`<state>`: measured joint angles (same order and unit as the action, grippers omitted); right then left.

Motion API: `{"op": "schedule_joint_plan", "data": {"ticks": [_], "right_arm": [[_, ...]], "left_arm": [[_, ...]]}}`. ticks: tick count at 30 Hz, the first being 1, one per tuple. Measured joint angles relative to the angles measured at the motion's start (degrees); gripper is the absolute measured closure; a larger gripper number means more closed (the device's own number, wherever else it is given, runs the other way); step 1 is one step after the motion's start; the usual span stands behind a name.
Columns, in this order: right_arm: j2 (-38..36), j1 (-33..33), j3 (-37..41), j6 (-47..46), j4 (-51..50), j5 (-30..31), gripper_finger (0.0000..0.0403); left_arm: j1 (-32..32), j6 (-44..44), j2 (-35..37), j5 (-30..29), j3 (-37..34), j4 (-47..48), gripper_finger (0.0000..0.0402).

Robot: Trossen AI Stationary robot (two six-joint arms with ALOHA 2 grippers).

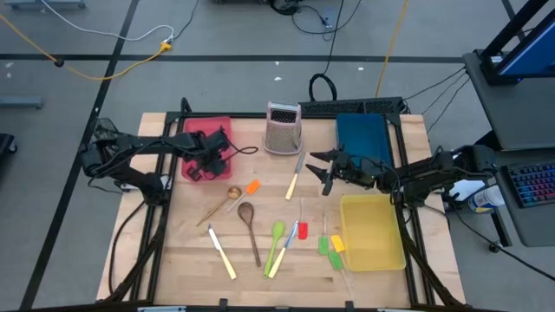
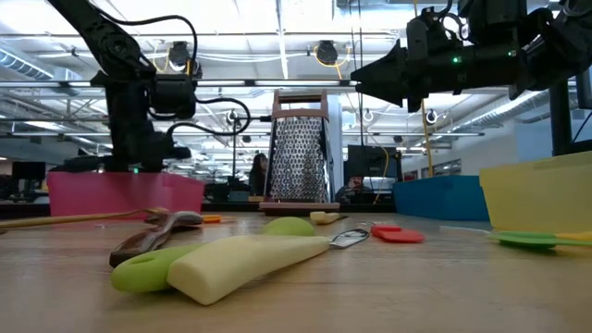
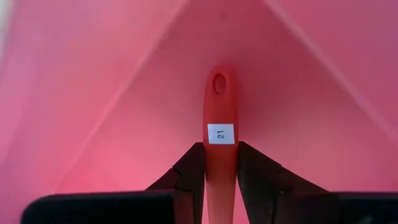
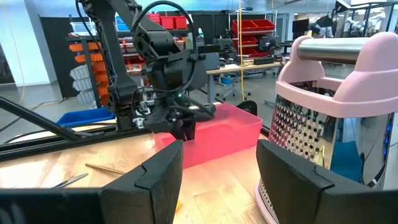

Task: Pick & Place Kitchen Items
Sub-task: Put the red serving spoon into the pink bin, then put the gold serving spoon into the pink bin

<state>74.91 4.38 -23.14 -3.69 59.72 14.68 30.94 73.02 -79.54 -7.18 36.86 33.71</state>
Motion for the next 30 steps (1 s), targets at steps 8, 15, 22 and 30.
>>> {"op": "schedule_joint_plan", "data": {"ticks": [8,15,22,30], "right_arm": [[0.0,0.0,0.0,0.03,0.01,0.02,0.0206],[0.0,0.0,0.0,0.05,0.28,0.02,0.0206],[0.0,0.0,0.0,0.05,1.34,0.04,0.0206],[0.0,0.0,0.0,-0.12,1.29,0.03,0.0206]], "left_arm": [[0.18,-10.77,0.1,0.0,0.18,-5.13,0.0323],[0.15,-13.96,0.06,-1.21,0.11,-6.14,0.0307],[-0.36,-17.31,0.09,-7.66,0.09,-7.13,0.0254],[-3.79,-20.69,0.57,-11.75,2.97,-6.81,0.0235]]}}
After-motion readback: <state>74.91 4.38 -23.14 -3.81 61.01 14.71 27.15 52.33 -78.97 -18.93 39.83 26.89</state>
